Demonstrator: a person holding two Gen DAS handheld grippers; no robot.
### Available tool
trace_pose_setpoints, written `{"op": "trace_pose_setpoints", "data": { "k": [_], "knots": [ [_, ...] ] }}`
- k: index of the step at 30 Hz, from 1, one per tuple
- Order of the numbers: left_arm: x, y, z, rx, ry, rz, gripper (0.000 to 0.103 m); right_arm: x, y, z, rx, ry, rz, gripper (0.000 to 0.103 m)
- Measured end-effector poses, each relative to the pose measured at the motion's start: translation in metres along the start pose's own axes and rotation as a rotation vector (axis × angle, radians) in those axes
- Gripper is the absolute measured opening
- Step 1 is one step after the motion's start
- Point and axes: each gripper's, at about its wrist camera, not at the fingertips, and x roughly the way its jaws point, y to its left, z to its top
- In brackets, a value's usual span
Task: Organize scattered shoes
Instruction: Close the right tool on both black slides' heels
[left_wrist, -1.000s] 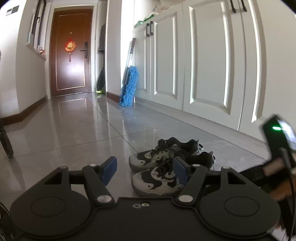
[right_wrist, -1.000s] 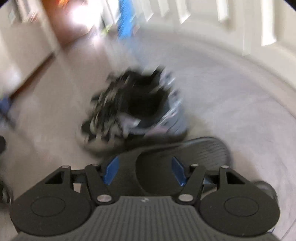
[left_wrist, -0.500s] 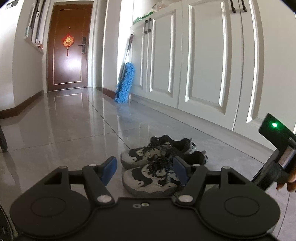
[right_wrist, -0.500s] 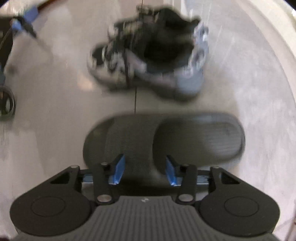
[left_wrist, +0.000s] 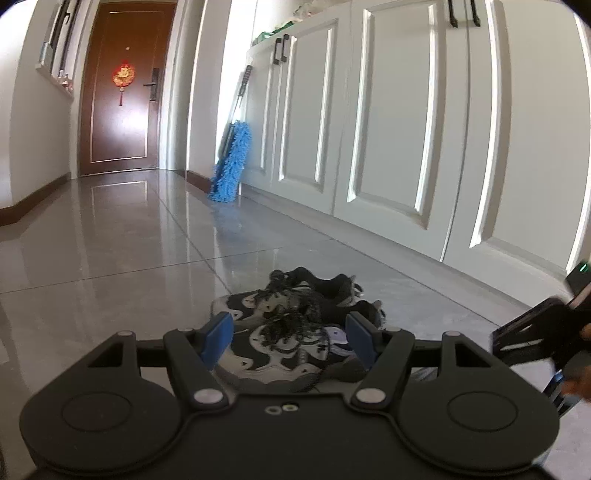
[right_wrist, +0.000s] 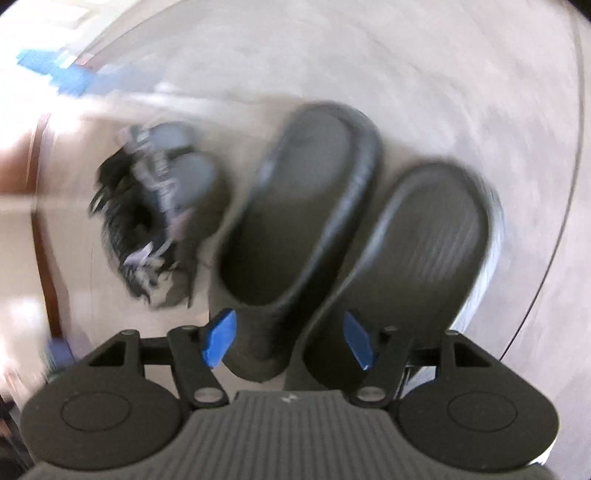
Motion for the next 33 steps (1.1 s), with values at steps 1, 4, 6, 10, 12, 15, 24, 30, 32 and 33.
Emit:
{"op": "trace_pose_setpoints", "data": {
  "k": [1, 4, 6, 10, 12, 15, 24, 30, 32, 33],
  "knots": [
    [0.0, 0.0, 0.0, 0.001, 0.0, -0.001, 0.067, 0.005, -0.005, 0.0, 0.068, 0.002, -0.013, 0.07],
    [0.004, 0.002, -0.004, -0.009, 0.021, -0.001, 0.067, 0.02, -0.026, -0.001, 0.314, 0.052, 0.047, 0.084],
    [0.007, 0.004, -0.006, -0.012, 0.034, 0.005, 0.068, 0.028, -0.029, -0.001, 0.407, 0.089, 0.056, 0.092],
    [0.01, 0.006, -0.008, -0.02, 0.048, 0.005, 0.068, 0.044, -0.028, 0.01, 0.493, 0.196, 0.006, 0.103],
    [0.011, 0.005, -0.008, -0.02, 0.053, 0.002, 0.068, 0.047, -0.027, 0.014, 0.503, 0.229, -0.016, 0.103],
    [0.011, 0.003, -0.01, -0.022, 0.063, -0.007, 0.068, 0.049, -0.022, 0.017, 0.48, 0.252, -0.048, 0.103],
    [0.007, -0.004, -0.01, -0.037, 0.067, -0.018, 0.068, 0.034, 0.003, 0.004, 0.167, 0.268, -0.069, 0.031],
    [0.003, -0.006, -0.008, -0.039, 0.055, -0.014, 0.068, 0.02, 0.011, -0.008, -0.038, 0.317, -0.129, 0.027],
    [0.002, -0.008, -0.007, -0.042, 0.053, -0.016, 0.068, 0.008, 0.009, -0.01, -0.093, 0.312, -0.16, 0.026],
    [0.002, -0.01, -0.007, -0.041, 0.054, -0.02, 0.068, -0.001, 0.006, -0.012, -0.127, 0.302, -0.179, 0.026]
  ]
}}
